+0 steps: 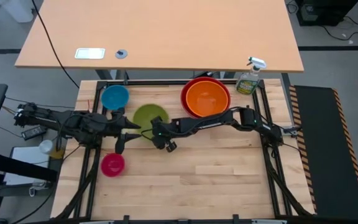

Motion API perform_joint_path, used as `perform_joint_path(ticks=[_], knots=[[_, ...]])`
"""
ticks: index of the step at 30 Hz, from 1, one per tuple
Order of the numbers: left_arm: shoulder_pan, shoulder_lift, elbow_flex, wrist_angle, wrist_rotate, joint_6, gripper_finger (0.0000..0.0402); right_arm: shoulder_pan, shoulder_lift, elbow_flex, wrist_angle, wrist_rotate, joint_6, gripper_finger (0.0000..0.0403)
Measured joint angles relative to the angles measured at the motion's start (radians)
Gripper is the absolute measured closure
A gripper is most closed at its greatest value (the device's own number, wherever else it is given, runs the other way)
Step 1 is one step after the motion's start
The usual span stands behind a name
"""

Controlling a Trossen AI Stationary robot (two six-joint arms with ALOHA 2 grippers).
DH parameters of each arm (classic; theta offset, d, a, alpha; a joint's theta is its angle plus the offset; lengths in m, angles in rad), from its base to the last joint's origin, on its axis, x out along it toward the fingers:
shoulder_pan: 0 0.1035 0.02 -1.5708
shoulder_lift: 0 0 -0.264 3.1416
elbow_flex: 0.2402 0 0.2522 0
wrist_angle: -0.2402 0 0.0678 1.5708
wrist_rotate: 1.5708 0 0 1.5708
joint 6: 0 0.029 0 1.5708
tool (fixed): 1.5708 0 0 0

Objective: Nest bowls inside each other
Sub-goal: Stack the light green bowl on top of the orange bowl

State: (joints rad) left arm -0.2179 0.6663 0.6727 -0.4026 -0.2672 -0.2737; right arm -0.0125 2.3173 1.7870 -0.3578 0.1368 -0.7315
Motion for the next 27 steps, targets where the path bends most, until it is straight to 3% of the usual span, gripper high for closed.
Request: perform_joint_path(ticks=[6, 14, 17, 21, 27], knots=[[0.0, 0.0, 0.0, 0.0, 0.0, 0.001, 0.0221, 0.005, 0.0, 0.0, -0.008, 0.087, -0.087, 0.0382], [0.0, 0.0, 0.0, -0.004, -0.009, 0.012, 0.0221, 0.037, -0.07, 0.0, -0.049, 0.378, -0.205, 0.0378], [0.0, 0.0, 0.0, -0.005, -0.01, 0.013, 0.0221, 0.025, -0.114, 0.0, -0.121, 0.506, -0.156, 0.0377], [0.0, 0.0, 0.0, -0.011, -0.029, 0.015, 0.0221, -0.006, -0.183, 0.0, -0.283, 0.599, 0.004, 0.0377], [0.001, 0.0, 0.0, -0.013, -0.045, 0.028, 0.0221, -0.049, -0.271, 0.0, -0.525, 0.617, 0.3, 0.0376]])
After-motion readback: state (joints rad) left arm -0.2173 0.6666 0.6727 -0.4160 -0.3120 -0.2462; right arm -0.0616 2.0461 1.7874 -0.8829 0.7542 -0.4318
